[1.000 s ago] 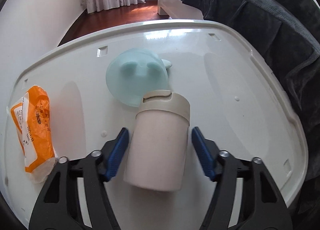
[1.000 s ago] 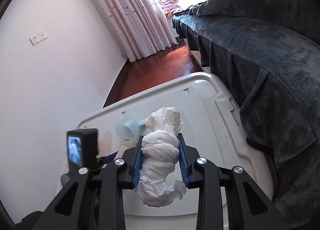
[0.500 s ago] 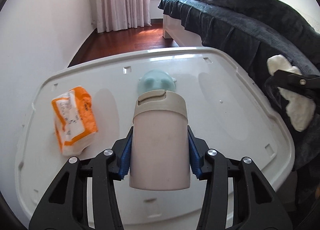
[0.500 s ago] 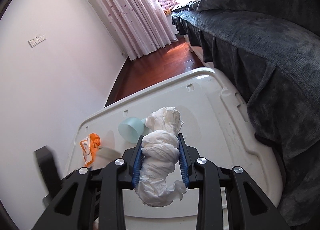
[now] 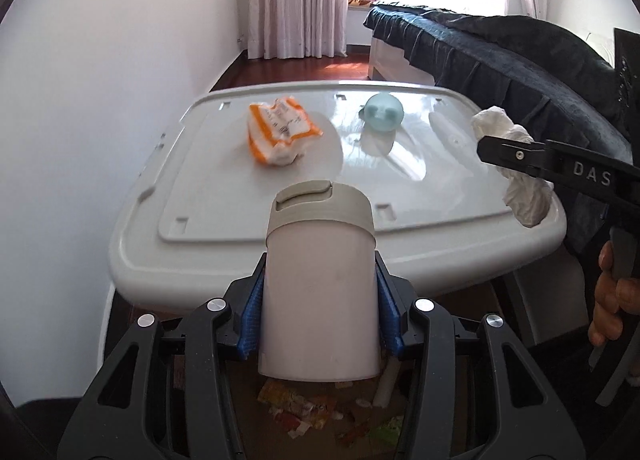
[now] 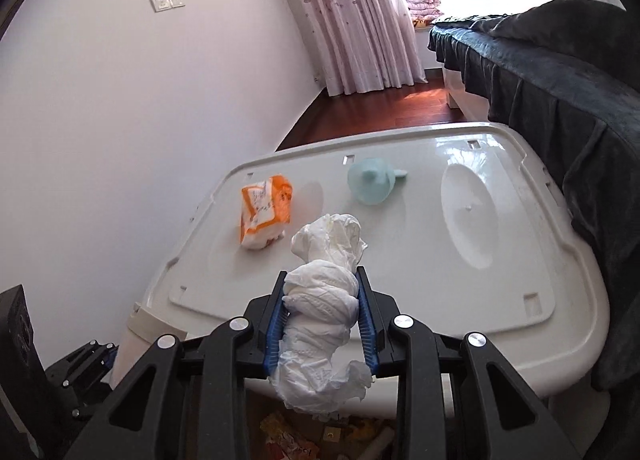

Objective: Collect trash
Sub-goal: 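Drop the beige cup into the box with the left gripper while the right drops the tissue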

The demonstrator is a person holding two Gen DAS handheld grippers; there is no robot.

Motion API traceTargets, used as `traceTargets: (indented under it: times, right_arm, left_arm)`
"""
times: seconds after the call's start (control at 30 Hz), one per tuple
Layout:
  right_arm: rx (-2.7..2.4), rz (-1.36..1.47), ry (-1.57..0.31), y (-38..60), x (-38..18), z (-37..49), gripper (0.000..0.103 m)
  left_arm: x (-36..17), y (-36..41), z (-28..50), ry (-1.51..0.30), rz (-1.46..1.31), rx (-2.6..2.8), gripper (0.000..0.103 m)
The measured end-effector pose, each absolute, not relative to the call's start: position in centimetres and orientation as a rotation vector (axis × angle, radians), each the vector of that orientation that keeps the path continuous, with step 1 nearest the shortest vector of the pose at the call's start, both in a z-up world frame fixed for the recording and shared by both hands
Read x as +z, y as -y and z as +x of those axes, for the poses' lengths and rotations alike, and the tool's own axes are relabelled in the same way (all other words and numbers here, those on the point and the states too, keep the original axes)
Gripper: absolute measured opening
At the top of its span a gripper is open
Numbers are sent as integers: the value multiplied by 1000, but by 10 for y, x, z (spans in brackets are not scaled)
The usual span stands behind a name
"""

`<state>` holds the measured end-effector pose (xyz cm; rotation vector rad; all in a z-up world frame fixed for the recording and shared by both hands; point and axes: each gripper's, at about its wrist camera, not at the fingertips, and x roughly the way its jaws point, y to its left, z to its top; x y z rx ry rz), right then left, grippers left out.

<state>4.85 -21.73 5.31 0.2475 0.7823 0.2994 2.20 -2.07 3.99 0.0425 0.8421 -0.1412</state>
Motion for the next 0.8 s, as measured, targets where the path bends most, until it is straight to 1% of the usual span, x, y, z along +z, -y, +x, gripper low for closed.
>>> traceTargets:
  times: [0.1,0.23,0.27,0.33,0.5,0.73,0.8]
  right_arm:
    - [297,260,-827,208,31,9,32]
    - [272,236,-918,195,-3,-35,32]
    - [267,239,-946,192,-12,-42,32]
    - [255,241,-994,187,-27,-54,32]
    - [225,199,-1068,175,-53,-61,32]
    - [207,174,-1102,172,-61,-60,32]
    - [200,160,-1108,170,-63,-60,35]
  left_arm:
    - [18,4,-10,-897,20,-124,46]
    - [-30,-5,-50,-1012,-10,-107,46]
    - [-47,-3,-56,-1061,9,-110,46]
    - [-61,-3,-56,-1112,26,-114,46]
    - [-59,-4,-49,-1072,9,-111,46]
    - [-66,-5,-44,-1113,-10,-119,46]
    - [-70,-4,-40,-1129,-4,-111,47]
